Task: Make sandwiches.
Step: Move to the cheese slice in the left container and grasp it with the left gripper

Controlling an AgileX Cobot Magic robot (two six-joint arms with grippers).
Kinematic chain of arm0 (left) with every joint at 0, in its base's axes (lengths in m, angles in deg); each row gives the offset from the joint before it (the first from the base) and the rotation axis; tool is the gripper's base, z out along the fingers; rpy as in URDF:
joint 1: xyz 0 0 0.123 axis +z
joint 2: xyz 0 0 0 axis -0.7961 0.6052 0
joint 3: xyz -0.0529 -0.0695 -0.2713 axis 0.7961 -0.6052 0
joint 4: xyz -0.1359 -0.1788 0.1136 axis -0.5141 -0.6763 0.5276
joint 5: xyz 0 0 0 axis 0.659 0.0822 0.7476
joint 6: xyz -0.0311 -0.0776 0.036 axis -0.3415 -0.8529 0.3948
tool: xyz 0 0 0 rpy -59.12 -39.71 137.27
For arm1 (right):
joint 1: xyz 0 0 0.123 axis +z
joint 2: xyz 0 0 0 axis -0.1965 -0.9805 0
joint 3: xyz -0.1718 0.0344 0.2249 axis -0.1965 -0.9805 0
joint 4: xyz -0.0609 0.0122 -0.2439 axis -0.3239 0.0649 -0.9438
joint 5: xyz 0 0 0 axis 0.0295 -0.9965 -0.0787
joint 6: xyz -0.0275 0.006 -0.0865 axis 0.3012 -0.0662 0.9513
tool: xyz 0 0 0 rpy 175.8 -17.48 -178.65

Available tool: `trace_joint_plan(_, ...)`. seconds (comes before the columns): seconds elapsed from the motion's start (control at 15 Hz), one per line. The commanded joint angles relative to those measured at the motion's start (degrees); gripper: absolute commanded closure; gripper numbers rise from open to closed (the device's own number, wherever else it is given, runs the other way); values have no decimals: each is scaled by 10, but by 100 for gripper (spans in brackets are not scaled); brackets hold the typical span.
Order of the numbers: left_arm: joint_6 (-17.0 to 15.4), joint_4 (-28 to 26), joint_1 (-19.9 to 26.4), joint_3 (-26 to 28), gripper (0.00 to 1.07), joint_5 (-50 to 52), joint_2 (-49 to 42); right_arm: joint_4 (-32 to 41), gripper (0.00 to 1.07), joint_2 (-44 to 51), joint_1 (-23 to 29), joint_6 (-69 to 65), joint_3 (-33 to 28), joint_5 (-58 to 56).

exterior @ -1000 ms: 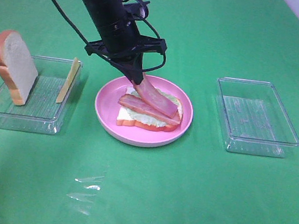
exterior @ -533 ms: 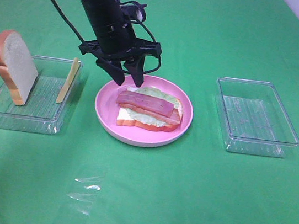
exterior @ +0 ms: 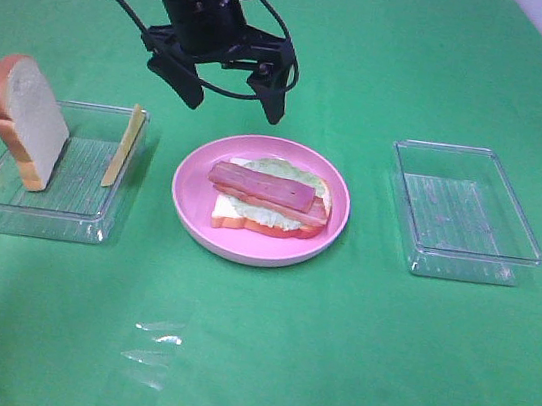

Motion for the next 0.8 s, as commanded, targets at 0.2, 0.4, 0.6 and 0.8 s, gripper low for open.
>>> trace_joint_plan(0.2,-51,111,5,-60,5,-60,-91,2,12,18,1,-1,-1,2)
trace_joint_plan(0.4,-77,118,53,-125,6,-60,-120,2,12,18,1,-1,-1,2)
trace_joint_plan(0.6,-83,116,68,-139,6,-57,-104,2,12,18,1,-1,-1,2)
trace_joint_plan(0.8,-87,109,68,-132,6,-37,-79,2,12,18,1,-1,-1,2)
